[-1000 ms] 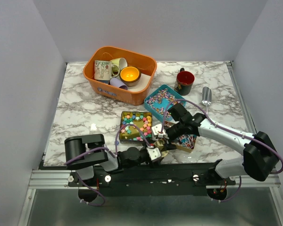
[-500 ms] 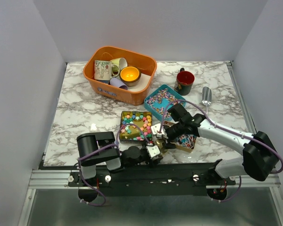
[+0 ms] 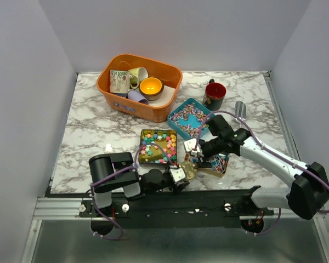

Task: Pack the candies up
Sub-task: Screw the bottle lid onto the packing bottle.

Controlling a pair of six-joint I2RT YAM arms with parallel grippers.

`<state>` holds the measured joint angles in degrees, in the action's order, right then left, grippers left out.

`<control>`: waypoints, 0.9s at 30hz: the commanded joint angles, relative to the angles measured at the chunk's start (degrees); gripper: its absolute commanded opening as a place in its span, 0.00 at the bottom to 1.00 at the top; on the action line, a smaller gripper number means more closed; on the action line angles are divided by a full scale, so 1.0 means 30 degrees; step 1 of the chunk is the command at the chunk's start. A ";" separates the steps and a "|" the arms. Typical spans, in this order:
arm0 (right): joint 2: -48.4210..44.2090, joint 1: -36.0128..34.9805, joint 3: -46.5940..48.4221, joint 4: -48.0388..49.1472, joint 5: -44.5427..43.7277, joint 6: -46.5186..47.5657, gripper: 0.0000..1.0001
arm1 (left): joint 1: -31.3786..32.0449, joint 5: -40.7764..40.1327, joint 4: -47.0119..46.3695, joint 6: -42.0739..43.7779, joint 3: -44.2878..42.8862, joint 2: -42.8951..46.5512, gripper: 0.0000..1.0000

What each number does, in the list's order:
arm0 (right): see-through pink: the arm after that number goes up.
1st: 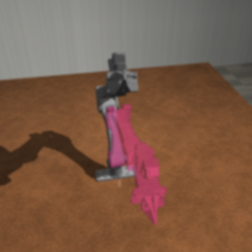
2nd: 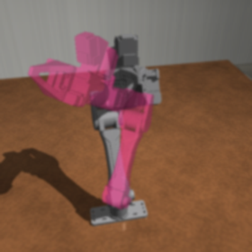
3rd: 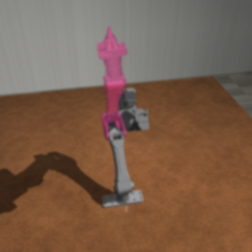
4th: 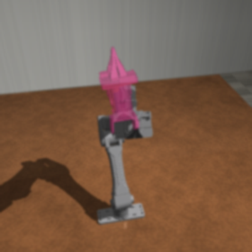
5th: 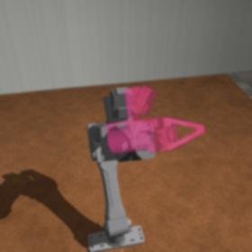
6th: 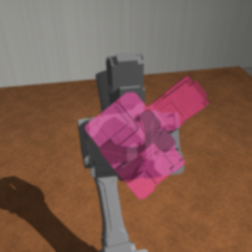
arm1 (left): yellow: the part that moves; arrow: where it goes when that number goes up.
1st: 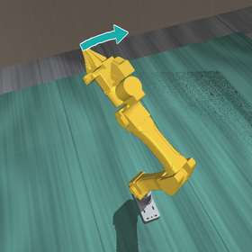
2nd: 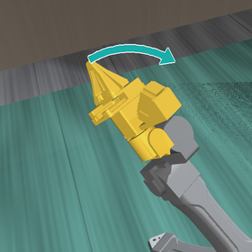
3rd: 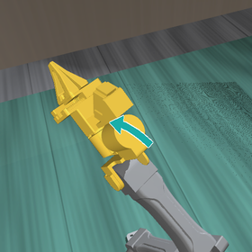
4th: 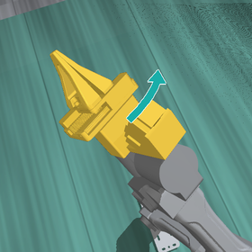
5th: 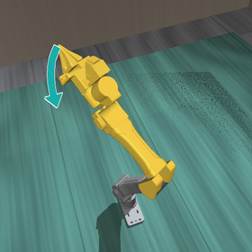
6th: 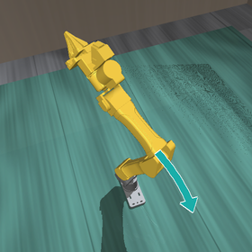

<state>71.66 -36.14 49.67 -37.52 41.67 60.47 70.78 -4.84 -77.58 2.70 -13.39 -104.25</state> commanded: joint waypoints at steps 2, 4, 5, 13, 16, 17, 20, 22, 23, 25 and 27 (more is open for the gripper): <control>0.2243 0.0035 0.1429 -0.2725 0.1665 0.3832 0.76 | -0.0304 -0.0173 0.0489 -0.0050 -0.0195 -0.0290 0.76; 0.3179 0.0064 0.2043 -0.3515 0.1812 0.4334 0.76 | -0.0303 -0.0144 0.0781 -0.0021 -0.0254 -0.0319 0.76; 0.3416 0.0064 0.2192 -0.3752 0.1929 0.4829 0.77 | -0.0275 -0.0173 0.0840 -0.0021 -0.0283 -0.0290 0.76; 0.4881 0.0006 0.2924 -0.6675 0.1521 0.6943 0.77 | -0.0420 -0.0407 0.0841 0.0009 -0.0343 -0.0437 0.77; 0.5352 0.0006 0.3190 -0.7852 0.1286 0.7529 0.76 | -0.0479 -0.0611 0.0899 0.0008 -0.0342 -0.0437 0.76; 0.5294 0.0006 0.3131 -0.7855 0.1257 0.7501 0.76 | -0.0479 -0.0671 0.0899 0.0008 -0.0342 -0.0437 0.76; 0.4855 0.0035 0.2722 -0.7593 0.1140 0.7006 0.76 | -0.0509 -0.0905 0.0958 -0.0166 -0.0372 -0.0524 0.73; 0.4563 0.0006 0.2459 -0.7737 0.0935 0.6827 0.75 | -0.0509 -0.0906 0.0958 -0.0314 -0.0401 -0.0554 0.70; 0.4474 0.0006 0.2370 -0.7796 0.0644 0.6653 0.75 | -0.0509 -0.0906 0.0958 -0.0343 -0.0401 -0.0583 0.68; 0.3921 0.0006 0.2049 -0.7827 0.0350 0.6272 0.74 | -0.0538 -0.0905 0.1045 -0.0459 -0.0430 -0.0583 0.43; 0.3275 0.0006 0.1493 -0.7943 -0.0002 0.5920 0.73 | -0.0567 -0.1168 0.1221 -0.0577 -0.0488 -0.0583 0.22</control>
<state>85.27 -35.90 57.32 -56.71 43.38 80.38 70.35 -4.51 -76.86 1.98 -14.11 -104.38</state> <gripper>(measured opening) 0.740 0.880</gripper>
